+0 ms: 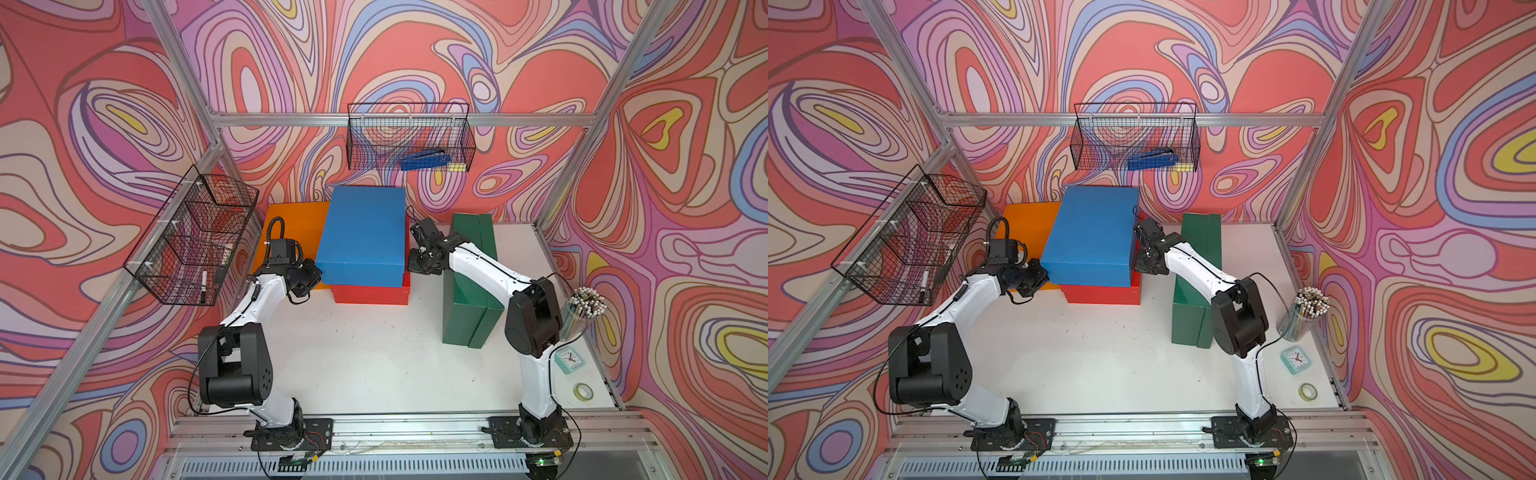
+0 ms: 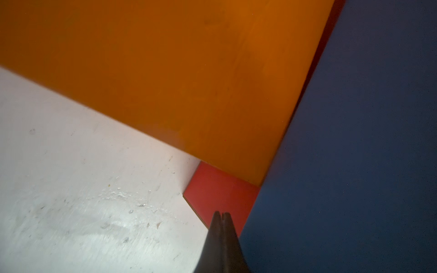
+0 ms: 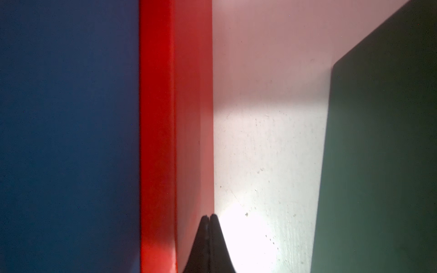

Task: Stack the shoeboxes
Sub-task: Adjust the shoebox.

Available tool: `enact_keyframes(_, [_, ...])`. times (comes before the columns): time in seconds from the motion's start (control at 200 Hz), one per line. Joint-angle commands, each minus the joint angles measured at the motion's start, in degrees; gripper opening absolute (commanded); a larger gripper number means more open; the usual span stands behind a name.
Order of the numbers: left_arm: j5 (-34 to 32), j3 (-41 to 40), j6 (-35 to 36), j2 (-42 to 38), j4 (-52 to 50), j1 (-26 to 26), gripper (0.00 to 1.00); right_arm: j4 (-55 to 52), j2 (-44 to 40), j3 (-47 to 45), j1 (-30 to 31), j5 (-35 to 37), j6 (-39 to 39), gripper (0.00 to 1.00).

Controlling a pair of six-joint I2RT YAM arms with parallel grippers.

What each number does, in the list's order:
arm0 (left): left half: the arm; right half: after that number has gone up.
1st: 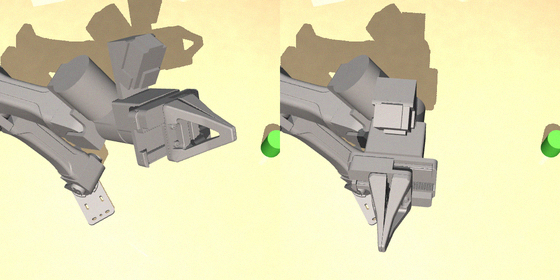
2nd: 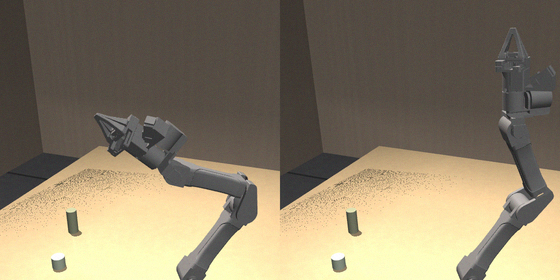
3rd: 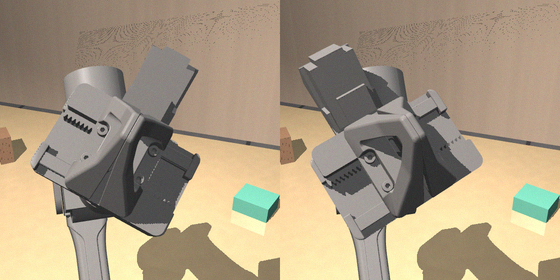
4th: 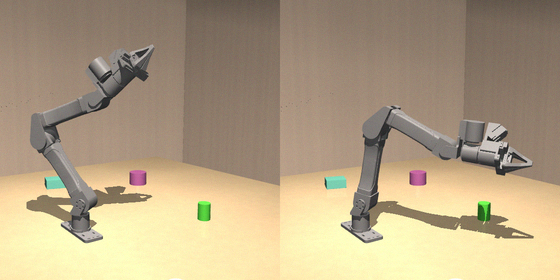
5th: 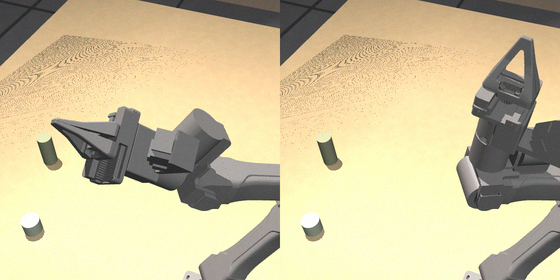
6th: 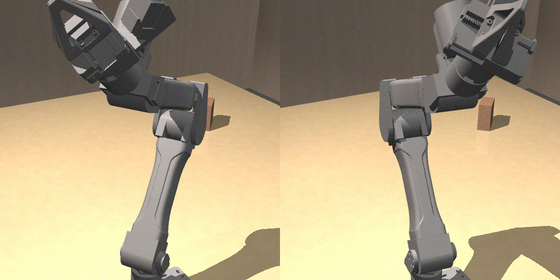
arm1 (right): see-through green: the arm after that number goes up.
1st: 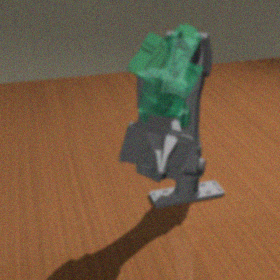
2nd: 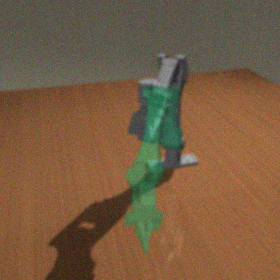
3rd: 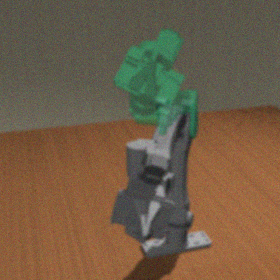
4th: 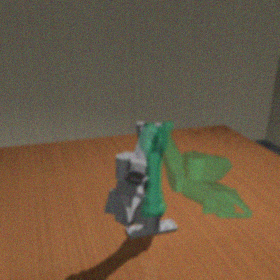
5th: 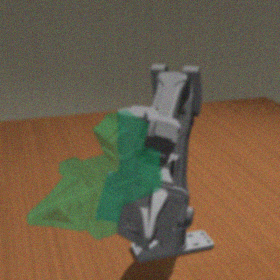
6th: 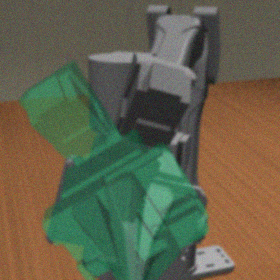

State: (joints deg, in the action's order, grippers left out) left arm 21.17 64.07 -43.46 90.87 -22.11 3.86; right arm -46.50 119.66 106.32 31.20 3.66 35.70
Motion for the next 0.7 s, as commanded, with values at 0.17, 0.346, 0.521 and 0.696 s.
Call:
enact_keyframes(0.17, [3.84,-2.64,-3.96,5.49,9.48,0.4,0.0,-4.74,6.08,7.27,-0.18,3.85,0.24,0.0])
enact_keyframes(0.346, [5.72,-3.69,-5.17,7.51,12.59,-0.13,0.0,-4.16,7.29,7.51,-0.18,0.66,0.65,0.0])
enact_keyframes(0.521, [5.45,-4.09,-5.6,7.85,13.31,-2.66,0.0,0.45,4.52,2.6,-0.13,-5.09,2.19,0.0])
enact_keyframes(0.696, [5.44,-5.78,-6.35,6.68,14.1,-4.27,0.0,5.14,0.94,-3.58,-0.04,-11.12,4.79,0.0])
